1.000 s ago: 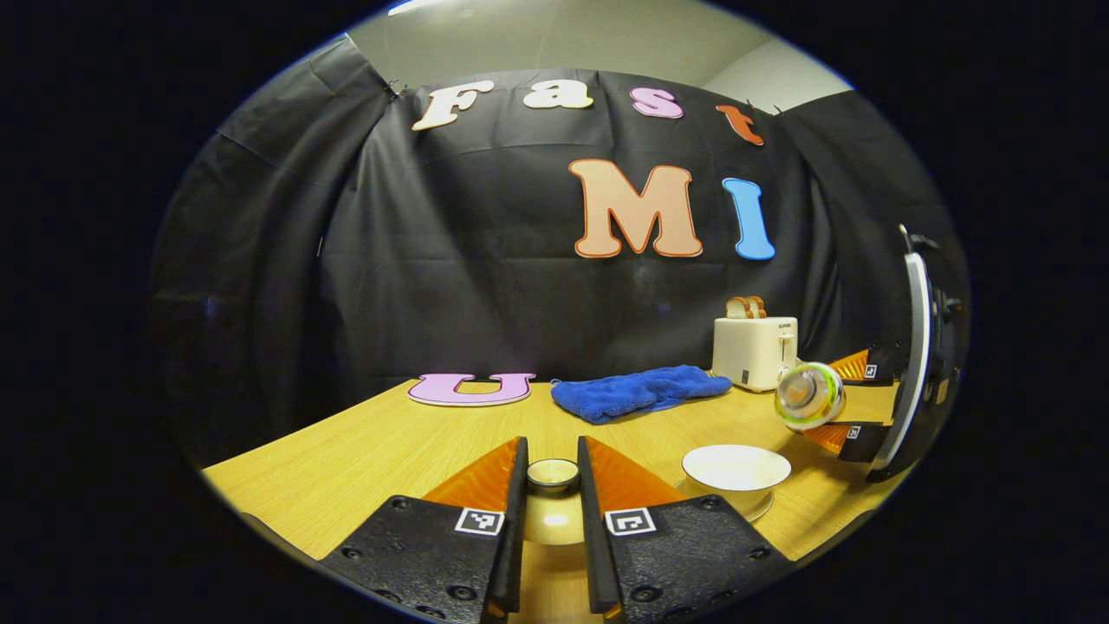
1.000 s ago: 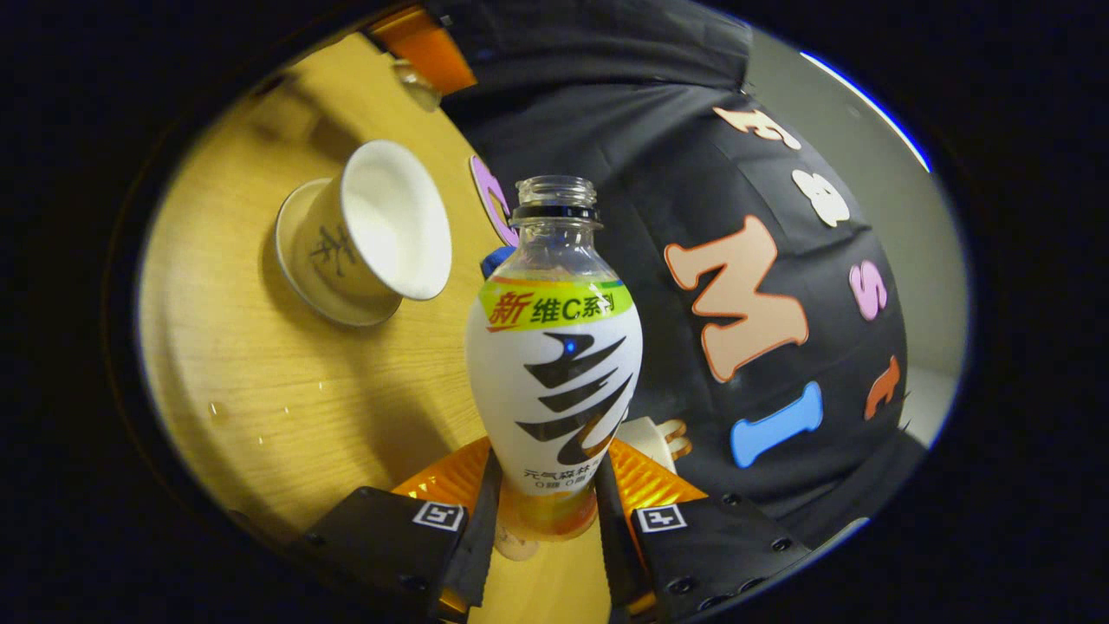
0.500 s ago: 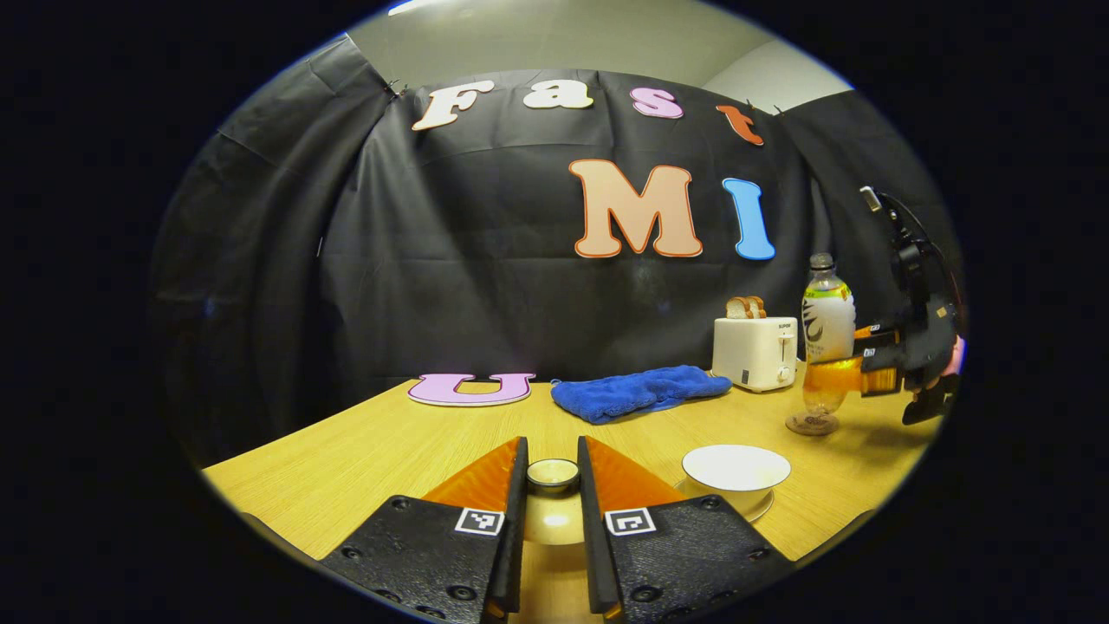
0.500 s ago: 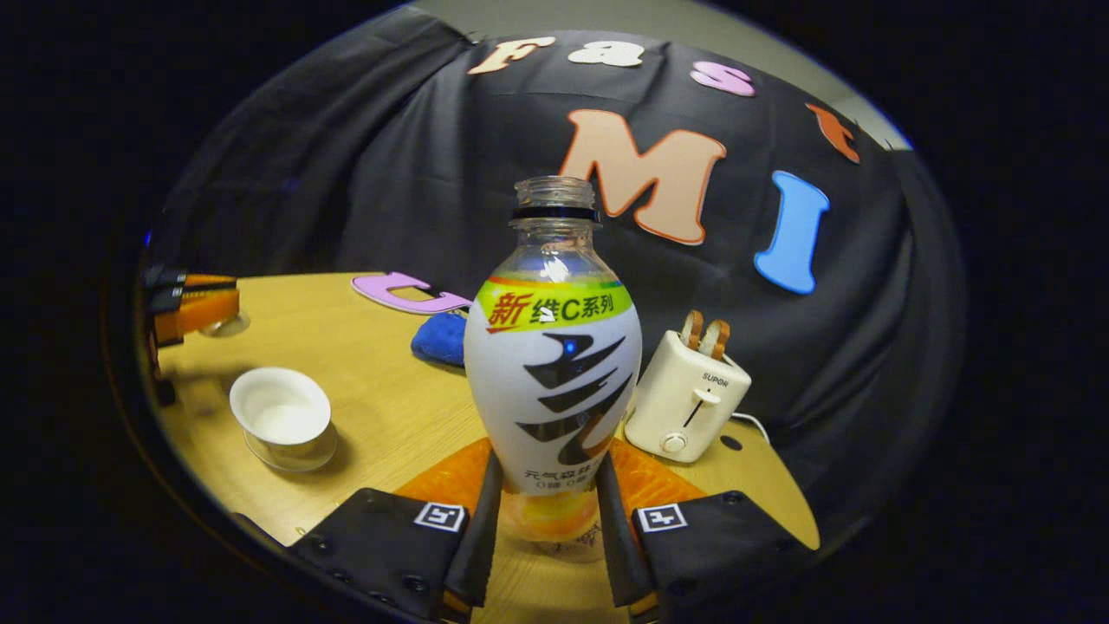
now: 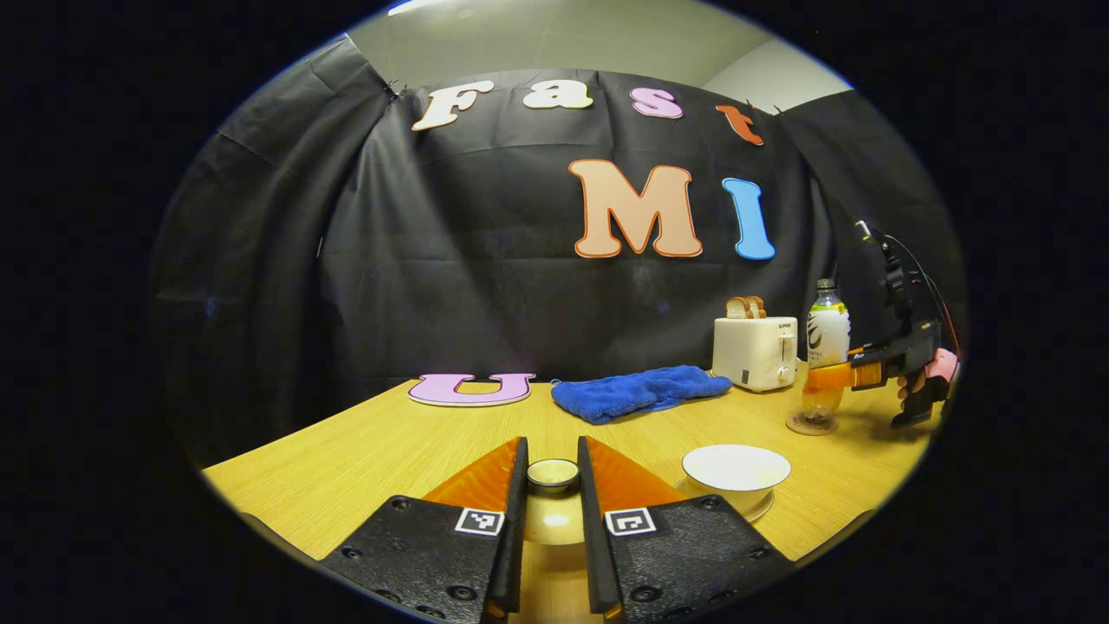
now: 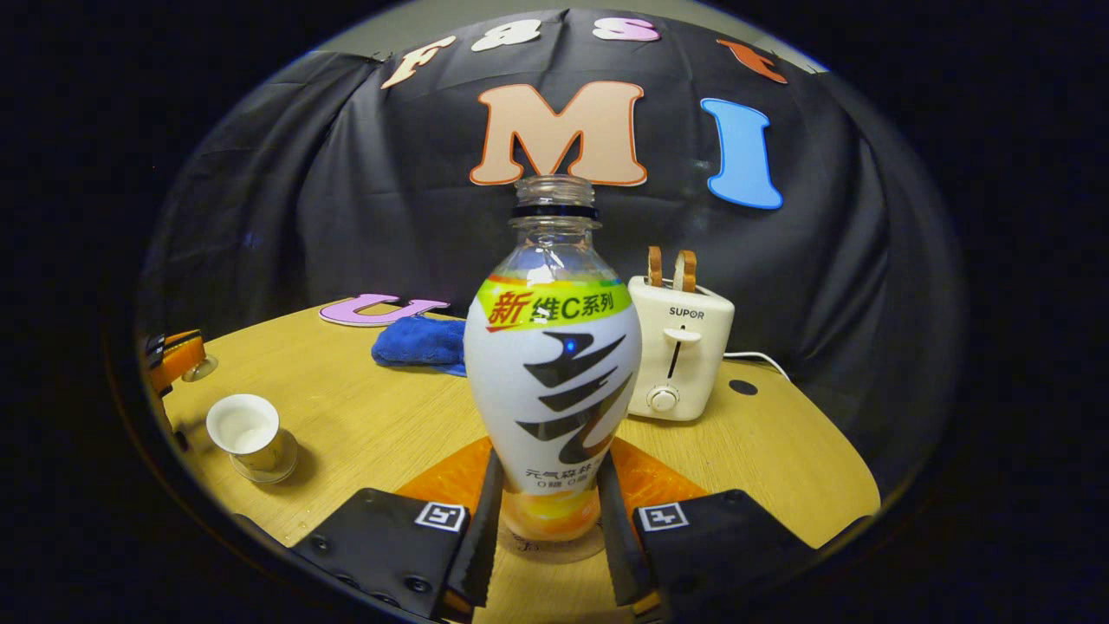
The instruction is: Open the teacup lid with one hand, grasp the water bottle and pour water into the teacup with the other hand; after pouring, place the water bottle on the coaster and then close the teacup lid.
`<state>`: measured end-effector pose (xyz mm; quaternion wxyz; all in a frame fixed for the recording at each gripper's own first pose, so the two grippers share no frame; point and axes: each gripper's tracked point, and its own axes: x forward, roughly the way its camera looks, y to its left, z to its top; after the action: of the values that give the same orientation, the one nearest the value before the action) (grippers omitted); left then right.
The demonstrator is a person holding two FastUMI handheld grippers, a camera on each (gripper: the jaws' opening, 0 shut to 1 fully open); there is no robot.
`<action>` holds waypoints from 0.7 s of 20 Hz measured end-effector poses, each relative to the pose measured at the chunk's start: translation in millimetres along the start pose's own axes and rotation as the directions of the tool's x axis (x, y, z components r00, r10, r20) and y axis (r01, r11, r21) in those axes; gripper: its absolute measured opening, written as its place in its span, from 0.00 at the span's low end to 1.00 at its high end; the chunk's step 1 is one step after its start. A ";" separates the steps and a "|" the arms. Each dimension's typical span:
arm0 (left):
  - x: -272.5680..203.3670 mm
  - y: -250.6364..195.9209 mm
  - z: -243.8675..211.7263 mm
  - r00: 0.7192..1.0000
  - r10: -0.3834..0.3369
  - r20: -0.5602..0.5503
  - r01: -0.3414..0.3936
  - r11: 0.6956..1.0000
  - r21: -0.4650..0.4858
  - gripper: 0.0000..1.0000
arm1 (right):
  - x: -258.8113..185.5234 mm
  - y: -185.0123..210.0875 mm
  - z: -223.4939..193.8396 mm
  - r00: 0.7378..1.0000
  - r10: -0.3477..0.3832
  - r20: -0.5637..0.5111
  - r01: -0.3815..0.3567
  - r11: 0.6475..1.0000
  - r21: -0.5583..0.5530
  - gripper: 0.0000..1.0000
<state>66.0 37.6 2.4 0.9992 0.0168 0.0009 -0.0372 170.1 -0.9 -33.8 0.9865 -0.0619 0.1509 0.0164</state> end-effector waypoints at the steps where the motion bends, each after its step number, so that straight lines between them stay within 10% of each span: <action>1: -0.5 0.5 -0.7 1.000 0.000 0.000 0.000 1.000 0.000 0.28 | 0.4 -1.0 -2.1 1.000 -0.005 -0.004 0.005 1.000 -0.008 0.59; 14: -0.4 0.3 -0.2 1.000 -0.001 0.000 0.001 1.000 0.000 0.28 | -1.0 -4.1 -12.8 1.000 0.013 -0.010 -0.013 1.000 0.023 0.75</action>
<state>65.7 38.0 2.2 0.9992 0.0168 0.0008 -0.0375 165.6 -6.6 -45.2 0.9862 -0.0496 0.1566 0.0209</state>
